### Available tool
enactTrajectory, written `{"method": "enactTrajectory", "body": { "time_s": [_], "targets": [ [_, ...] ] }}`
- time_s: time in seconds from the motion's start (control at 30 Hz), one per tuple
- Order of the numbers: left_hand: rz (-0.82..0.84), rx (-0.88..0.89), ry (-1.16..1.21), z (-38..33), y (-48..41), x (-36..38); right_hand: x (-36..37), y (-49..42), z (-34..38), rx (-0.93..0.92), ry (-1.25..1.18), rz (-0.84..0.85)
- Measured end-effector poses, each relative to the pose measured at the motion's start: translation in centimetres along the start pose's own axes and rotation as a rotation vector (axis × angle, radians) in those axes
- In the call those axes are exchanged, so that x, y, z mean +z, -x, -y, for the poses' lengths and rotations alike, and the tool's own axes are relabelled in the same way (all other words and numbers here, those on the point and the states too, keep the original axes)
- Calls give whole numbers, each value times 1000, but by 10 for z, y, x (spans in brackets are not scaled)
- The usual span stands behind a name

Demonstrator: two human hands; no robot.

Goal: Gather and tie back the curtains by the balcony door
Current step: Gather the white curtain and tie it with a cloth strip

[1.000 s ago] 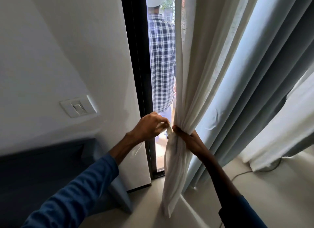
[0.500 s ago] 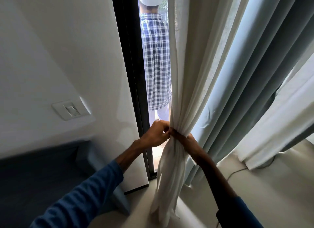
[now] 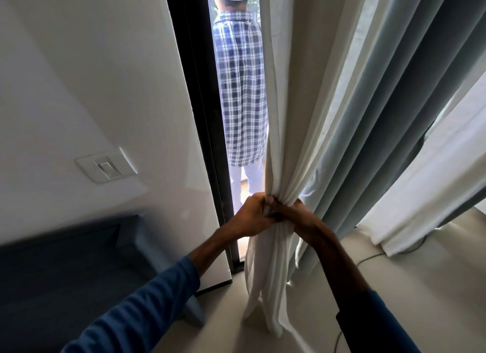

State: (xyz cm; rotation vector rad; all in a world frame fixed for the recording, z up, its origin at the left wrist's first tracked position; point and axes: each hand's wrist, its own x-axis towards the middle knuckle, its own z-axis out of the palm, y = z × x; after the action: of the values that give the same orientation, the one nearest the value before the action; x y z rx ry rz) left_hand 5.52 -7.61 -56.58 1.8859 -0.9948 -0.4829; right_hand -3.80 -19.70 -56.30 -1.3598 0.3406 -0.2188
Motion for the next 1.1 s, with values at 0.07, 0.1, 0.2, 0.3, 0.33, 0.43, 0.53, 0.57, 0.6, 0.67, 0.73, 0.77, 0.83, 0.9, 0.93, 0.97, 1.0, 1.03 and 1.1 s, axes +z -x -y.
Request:
{"method": "enactTrajectory", "body": {
  "time_s": [0.07,0.1,0.2,0.3,0.33,0.43,0.53,0.57,0.6,0.67,0.73,0.77,0.83,0.9,0.93,0.97,1.0,1.03,1.1],
  "targets": [
    [30,-23,8,2,-4,0,-4,3,1,12,10,32],
    [40,-40,11,6,-6,0,-7,4,0,21,-18,43],
    [36,-51,37,10,-7,0,-18,6,-6,54,-152,60],
    [40,-5,129,8,-9,-2,-27,7,-10,77,-249,-10],
    [40,6,152,8,-10,-3,-31,8,-11,93,-270,-71],
    [14,14,152,8,-14,-10,-38,12,-11,107,-301,-230],
    [14,-4,104,7,-18,-10,-41,19,-10,-13,-257,-289],
    [-9,-20,85,6,-19,-10,-38,23,-9,-63,-227,-300],
    [-39,-43,76,7,-21,-8,-36,26,-10,-101,-203,-314],
    [-92,-125,46,7,-25,-7,-28,33,-13,-132,-166,-346],
    [-100,-234,-81,-2,-26,-6,-18,36,-17,-155,-95,-358],
    [-111,-276,-235,-6,-26,-5,-13,38,-20,-180,-61,-350],
    [-121,-323,-535,-17,-25,-4,-3,42,-22,-239,-5,-321],
    [-104,-380,-664,-21,-25,-5,2,45,-23,-314,9,-309],
    [-60,-421,-669,-21,-25,-6,4,47,-23,-350,19,-321],
    [-6,-467,-606,-19,-27,-9,5,47,-23,-381,39,-324],
    [44,-505,-471,-16,-28,-12,6,47,-25,-414,85,-324],
    [94,-537,-276,-17,-29,-14,7,46,-27,-449,141,-307],
    [143,-549,68,-16,-32,-17,10,45,-37,-478,240,-260]
  ]
}}
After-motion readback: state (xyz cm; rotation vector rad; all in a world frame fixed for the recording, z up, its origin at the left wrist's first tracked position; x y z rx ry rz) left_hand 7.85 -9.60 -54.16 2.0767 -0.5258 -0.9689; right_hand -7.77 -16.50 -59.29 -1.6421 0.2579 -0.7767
